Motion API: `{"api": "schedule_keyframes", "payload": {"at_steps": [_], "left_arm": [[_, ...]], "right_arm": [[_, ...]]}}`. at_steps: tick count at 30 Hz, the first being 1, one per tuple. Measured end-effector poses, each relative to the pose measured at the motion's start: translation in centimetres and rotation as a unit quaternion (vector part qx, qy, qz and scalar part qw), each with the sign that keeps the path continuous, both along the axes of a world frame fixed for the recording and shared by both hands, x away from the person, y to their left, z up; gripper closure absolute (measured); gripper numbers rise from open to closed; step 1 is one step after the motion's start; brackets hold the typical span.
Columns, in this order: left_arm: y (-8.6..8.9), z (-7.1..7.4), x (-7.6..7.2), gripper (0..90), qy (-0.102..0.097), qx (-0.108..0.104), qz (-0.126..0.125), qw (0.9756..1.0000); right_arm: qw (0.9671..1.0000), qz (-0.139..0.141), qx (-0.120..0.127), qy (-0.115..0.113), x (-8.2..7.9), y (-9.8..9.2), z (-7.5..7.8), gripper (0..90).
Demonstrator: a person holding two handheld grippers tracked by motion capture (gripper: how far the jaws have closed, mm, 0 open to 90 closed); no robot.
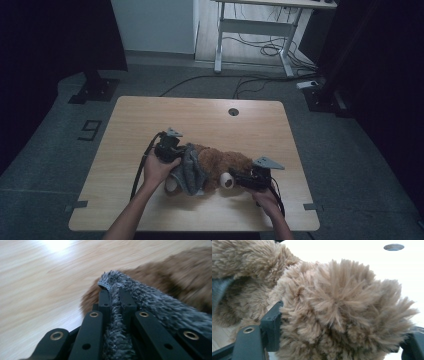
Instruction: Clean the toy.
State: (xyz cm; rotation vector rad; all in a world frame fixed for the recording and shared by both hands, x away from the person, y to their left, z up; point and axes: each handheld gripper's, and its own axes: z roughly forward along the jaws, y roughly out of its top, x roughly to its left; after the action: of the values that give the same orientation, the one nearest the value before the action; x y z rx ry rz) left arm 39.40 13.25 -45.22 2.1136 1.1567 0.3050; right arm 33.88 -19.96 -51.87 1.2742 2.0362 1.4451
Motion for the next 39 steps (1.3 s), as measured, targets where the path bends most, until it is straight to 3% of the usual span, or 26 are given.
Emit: {"api": "schedule_keyframes", "payload": {"at_steps": [4, 13, 17, 20, 23, 25, 27, 29, 31, 32, 33, 34, 36, 39], "left_arm": [[1.7, -0.8, 0.0, 82.0, 0.011, -0.009, 0.014, 0.9998], [1.4, -0.6, -0.2, 82.1, 0.003, -0.006, 0.015, 0.9999], [1.5, 0.4, -0.8, 82.1, -0.014, -0.009, 0.008, 0.9998], [1.7, 1.6, -1.6, 81.7, -0.036, 0.012, 0.002, 0.9993], [2.0, 2.0, -2.5, 81.9, -0.034, 0.015, -0.019, 0.9991], [1.8, 1.6, -3.5, 82.2, -0.035, -0.001, -0.046, 0.9983], [1.0, 0.7, -4.8, 82.4, -0.035, -0.001, -0.076, 0.9965], [0.6, 0.3, -5.3, 82.3, -0.03, -0.019, -0.088, 0.9955], [0.1, -0.4, -5.2, 82.2, 0.0, -0.051, -0.108, 0.9929], [-0.5, -1.0, -5.1, 82.1, 0.02, -0.048, -0.117, 0.9917], [-1.3, -1.7, -5.0, 82.0, 0.018, -0.022, -0.116, 0.9928], [-1.8, -2.0, -5.0, 82.0, 0.006, -0.014, -0.106, 0.9942], [-2.1, -2.1, -4.5, 82.0, 0.004, -0.017, -0.099, 0.995], [-2.5, -2.4, -4.1, 82.3, 0.004, -0.002, -0.098, 0.9952]], "right_arm": [[1.0, 0.0, 0.0, 0.0, 0.0, 0.0, 0.0, 24.2], [0.9999, -0.01, 0.0, 0.005, 0.0, 0.1, 0.0, 20.9], [0.9996, -0.016, 0.005, 0.022, 0.2, -0.1, 0.0, 15.2], [0.9994, -0.017, 0.009, 0.029, 0.2, -0.2, 0.0, 13.6], [0.9994, -0.016, 0.01, 0.031, 0.3, -0.2, 0.0, 13.7], [0.9993, -0.012, 0.009, 0.033, 0.2, -0.2, 0.0, 13.6], [0.9993, -0.009, 0.009, 0.036, 0.3, -0.2, -0.1, 14.1], [0.9994, -0.005, 0.006, 0.033, 0.2, 0.0, -0.1, 15.2], [0.9995, -0.002, 0.003, 0.03, 0.0, 0.1, -0.1, 17.3], [0.9996, -0.001, 0.001, 0.029, -0.1, 0.1, -0.1, 17.9], [0.9996, 0.001, 0.0, 0.028, -0.2, 0.2, -0.1, 18.6], [0.9997, 0.002, -0.004, 0.025, -0.4, 0.2, -0.1, 19.0], [0.9997, -0.002, -0.001, 0.024, -0.6, 0.3, -0.2, 19.4], [0.9998, -0.004, 0.002, 0.021, -0.6, 0.1, -0.4, 19.4]]}}
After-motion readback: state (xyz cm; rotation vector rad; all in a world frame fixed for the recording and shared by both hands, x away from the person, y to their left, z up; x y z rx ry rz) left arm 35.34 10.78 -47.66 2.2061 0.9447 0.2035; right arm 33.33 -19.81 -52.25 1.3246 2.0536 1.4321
